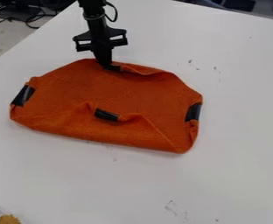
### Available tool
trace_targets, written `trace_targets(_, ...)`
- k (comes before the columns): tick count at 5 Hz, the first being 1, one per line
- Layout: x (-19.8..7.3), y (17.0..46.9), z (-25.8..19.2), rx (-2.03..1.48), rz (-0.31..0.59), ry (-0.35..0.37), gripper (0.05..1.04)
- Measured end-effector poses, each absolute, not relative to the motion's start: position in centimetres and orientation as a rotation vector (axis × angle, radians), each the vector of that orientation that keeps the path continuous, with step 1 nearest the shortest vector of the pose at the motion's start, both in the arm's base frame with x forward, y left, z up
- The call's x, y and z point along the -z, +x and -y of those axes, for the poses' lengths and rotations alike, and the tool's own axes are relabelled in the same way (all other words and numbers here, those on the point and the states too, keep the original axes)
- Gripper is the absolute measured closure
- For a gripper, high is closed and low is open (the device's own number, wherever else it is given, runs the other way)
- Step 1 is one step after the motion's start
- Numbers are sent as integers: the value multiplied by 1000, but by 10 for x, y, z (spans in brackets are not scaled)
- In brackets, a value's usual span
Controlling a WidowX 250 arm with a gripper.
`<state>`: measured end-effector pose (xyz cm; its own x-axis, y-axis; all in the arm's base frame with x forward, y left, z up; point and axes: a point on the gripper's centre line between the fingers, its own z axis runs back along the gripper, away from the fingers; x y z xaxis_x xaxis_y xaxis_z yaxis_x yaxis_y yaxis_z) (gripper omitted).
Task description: Unfold the cloth from center to top
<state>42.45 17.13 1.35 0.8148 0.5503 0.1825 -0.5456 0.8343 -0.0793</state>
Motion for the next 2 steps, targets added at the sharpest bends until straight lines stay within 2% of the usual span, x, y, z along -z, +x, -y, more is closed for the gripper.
trace_targets(1,-13,423,-175,-595,200,2,637)
trace_targets(2,-16,424,-173,-585,188,33,346)
